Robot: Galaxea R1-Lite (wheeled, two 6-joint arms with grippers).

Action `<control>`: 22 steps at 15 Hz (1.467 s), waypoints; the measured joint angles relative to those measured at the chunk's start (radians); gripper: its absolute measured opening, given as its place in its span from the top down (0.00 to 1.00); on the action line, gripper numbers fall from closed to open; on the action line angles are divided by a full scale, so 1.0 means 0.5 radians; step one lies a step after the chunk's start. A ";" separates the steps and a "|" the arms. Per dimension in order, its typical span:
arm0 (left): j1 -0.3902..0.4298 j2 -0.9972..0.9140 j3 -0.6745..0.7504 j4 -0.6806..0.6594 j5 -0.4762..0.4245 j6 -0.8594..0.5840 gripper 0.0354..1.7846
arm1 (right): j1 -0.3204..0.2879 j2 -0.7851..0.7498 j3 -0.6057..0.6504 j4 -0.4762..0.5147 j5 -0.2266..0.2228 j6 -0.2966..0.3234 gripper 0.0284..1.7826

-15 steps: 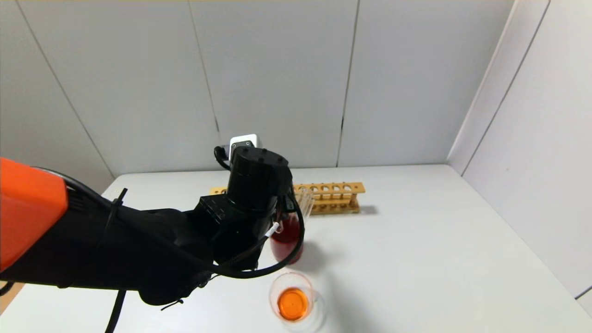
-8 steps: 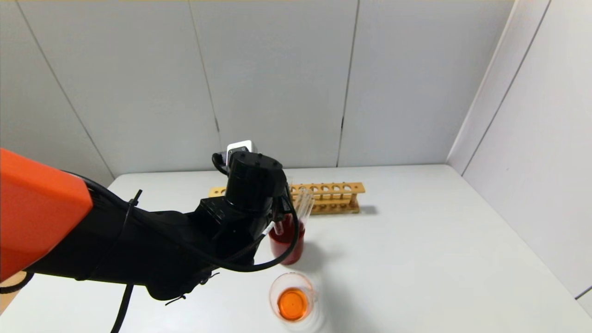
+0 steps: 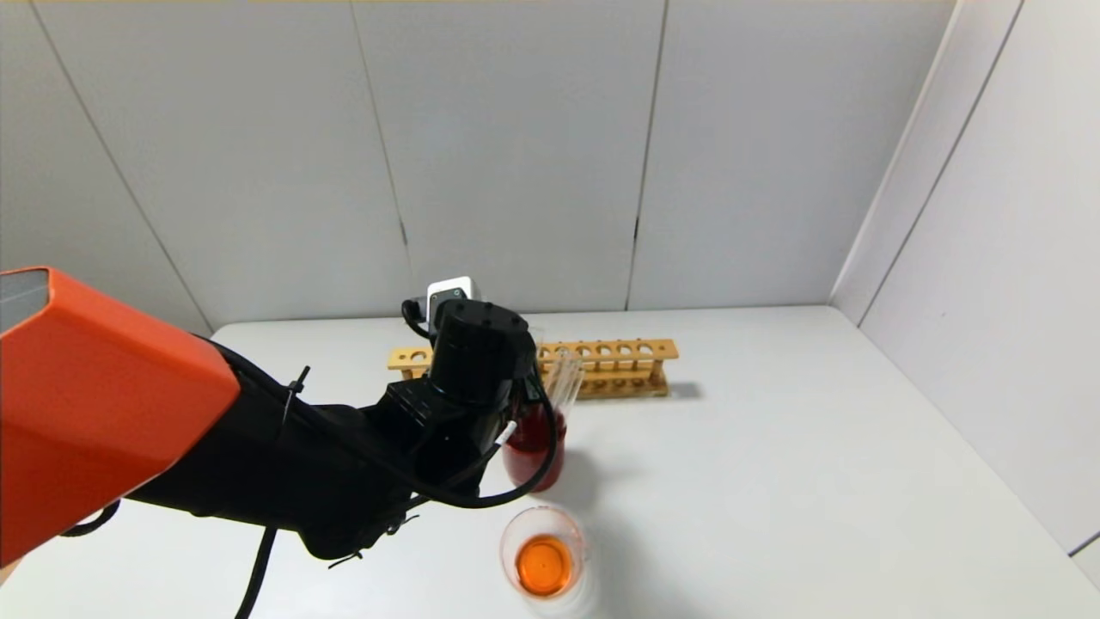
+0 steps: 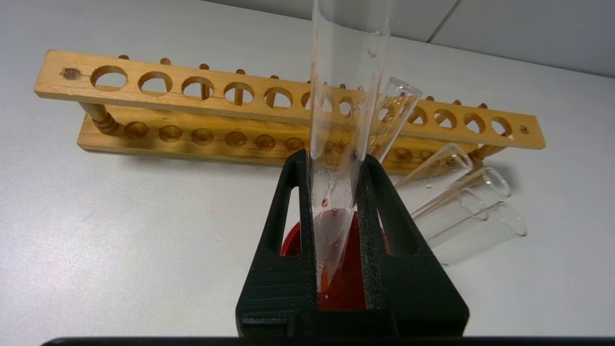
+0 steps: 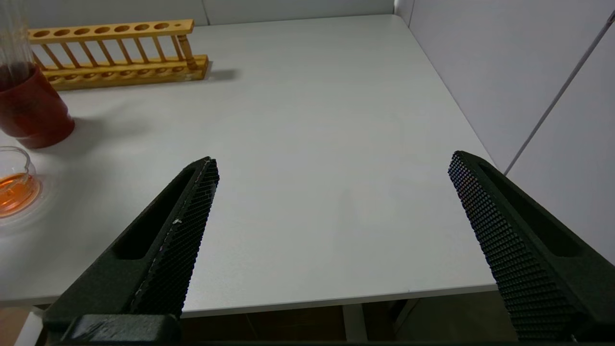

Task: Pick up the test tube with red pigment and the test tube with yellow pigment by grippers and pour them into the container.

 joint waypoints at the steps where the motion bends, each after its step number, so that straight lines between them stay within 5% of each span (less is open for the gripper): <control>1: -0.002 0.013 -0.002 -0.001 -0.001 -0.001 0.85 | 0.000 0.000 0.000 0.000 -0.001 0.000 0.02; 12: -0.034 0.071 0.068 -0.001 0.015 -0.006 0.81 | 0.000 0.000 0.000 0.000 -0.001 0.000 0.02; 22: -0.075 0.026 0.076 -0.001 0.033 0.014 0.07 | 0.000 0.000 0.000 0.000 -0.001 -0.001 0.02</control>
